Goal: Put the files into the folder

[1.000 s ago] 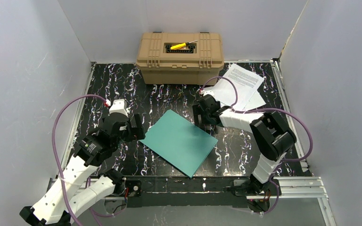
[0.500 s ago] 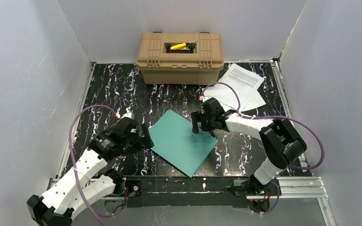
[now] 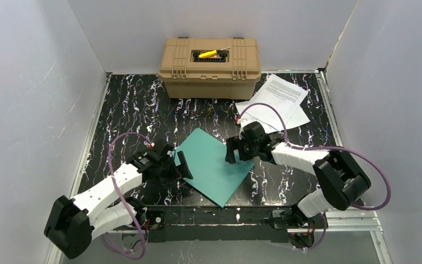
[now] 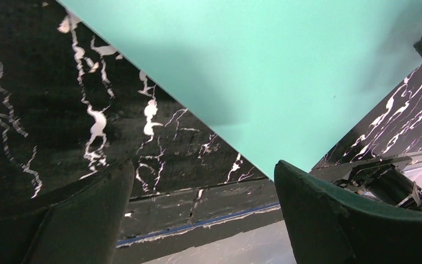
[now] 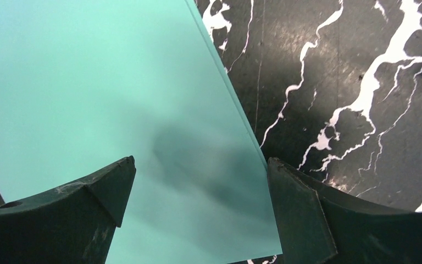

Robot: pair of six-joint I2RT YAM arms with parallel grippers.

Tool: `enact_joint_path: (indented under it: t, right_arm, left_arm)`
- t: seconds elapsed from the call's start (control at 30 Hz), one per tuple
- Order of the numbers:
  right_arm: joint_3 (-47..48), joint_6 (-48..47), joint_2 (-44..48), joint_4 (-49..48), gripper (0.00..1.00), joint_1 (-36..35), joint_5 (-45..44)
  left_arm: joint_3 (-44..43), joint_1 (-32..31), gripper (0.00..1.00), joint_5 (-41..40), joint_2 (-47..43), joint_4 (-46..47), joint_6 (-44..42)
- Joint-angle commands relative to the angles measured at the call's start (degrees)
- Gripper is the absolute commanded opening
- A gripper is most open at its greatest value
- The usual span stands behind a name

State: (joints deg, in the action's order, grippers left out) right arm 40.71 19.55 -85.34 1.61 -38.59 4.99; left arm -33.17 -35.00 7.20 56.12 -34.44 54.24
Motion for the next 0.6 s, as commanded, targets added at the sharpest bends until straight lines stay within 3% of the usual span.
enact_joint_path:
  t: [0.0, 0.37, 0.57]
  right_arm:
    - [-5.74, 2.42, 1.91, 1.05, 0.98, -0.08, 4.56]
    - [-16.61, 8.47, 11.68, -4.11, 0.99, -0.29, 8.18]
    - [-21.37, 12.77, 19.17, -4.15, 0.99, -0.60, 7.76]
  left_arm:
    - [0.81, -0.20, 0.98, 3.90, 4.63, 6.56, 0.97]
    - [-0.65, -0.28, 0.98, 8.60, 15.87, 20.01, -1.75]
    - [-7.17, -0.24, 0.98, 9.29, 23.15, 21.53, -6.51]
